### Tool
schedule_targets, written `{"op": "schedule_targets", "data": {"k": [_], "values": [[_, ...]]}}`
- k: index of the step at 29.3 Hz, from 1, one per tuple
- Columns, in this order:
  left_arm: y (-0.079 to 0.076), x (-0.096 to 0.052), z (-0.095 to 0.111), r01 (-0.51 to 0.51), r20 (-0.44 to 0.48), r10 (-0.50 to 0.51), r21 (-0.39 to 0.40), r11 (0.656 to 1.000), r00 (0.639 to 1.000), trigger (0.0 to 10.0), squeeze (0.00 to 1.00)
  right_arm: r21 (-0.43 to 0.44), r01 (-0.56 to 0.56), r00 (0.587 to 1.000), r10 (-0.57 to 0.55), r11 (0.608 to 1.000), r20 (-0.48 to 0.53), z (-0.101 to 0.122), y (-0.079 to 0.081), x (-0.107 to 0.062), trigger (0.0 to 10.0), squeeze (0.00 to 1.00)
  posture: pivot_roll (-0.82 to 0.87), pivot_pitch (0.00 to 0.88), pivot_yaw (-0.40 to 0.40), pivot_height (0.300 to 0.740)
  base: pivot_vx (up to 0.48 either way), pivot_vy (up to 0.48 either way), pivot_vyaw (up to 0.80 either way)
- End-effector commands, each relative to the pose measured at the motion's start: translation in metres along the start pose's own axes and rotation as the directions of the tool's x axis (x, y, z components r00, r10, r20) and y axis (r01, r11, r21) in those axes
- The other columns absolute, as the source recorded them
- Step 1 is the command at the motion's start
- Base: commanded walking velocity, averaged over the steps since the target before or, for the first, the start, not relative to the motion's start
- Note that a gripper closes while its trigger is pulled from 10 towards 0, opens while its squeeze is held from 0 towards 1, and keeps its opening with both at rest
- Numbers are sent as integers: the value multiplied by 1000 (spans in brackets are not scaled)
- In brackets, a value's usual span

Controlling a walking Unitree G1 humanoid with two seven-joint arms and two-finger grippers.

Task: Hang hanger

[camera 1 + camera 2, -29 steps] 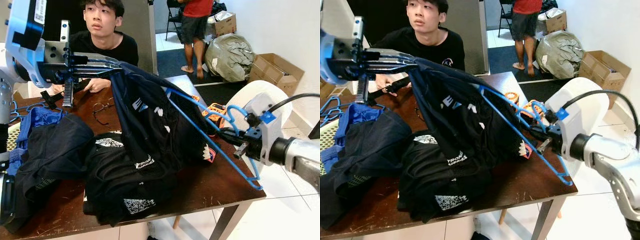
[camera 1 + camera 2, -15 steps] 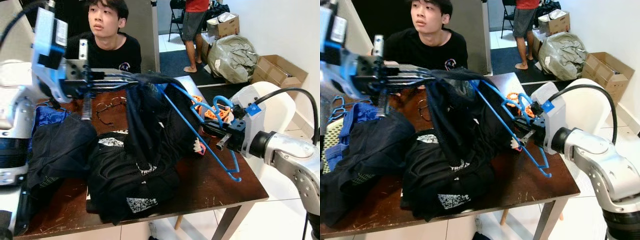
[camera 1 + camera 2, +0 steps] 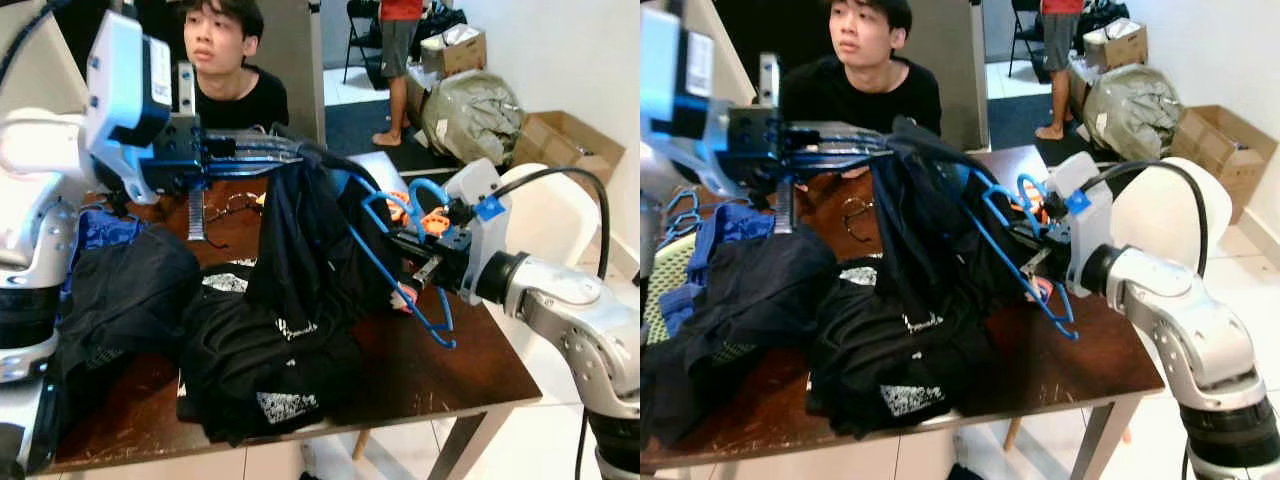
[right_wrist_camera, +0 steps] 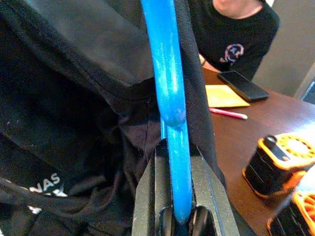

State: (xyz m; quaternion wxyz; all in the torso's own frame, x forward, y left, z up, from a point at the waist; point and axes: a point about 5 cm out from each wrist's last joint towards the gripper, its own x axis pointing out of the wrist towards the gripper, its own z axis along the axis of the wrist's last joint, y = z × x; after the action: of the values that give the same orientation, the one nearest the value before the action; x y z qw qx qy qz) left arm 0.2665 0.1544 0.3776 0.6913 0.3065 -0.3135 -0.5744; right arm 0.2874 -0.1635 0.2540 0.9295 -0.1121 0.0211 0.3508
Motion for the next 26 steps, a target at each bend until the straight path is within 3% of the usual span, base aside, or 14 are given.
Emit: {"op": "schedule_targets", "data": {"k": [1,7,17,26], "values": [[-1,-4,9,2,5,-2,19,1000,1000,10000,0,-6,-24,1000,24,1000,11,2,3,5,10000,0,64,0,92,740,0,0,0],[-7,2,8,5,16,-5,14,1000,1000,10000,0,-5,-34,999,34,999,8,0,6,8,10000,0,49,0,95,740,0,0,0],[-3,6,-1,-8,-20,8,-2,1000,1000,10000,0,13,6,1000,-6,1000,-2,-7,2,0,10000,0,34,0,96,740,0,0,0],[-9,9,-4,-6,-3,6,-26,1000,1000,10000,0,14,10,1000,-10,1000,-20,-8,3,-6,10000,0,0,0,100,740,0,0,0]]}}
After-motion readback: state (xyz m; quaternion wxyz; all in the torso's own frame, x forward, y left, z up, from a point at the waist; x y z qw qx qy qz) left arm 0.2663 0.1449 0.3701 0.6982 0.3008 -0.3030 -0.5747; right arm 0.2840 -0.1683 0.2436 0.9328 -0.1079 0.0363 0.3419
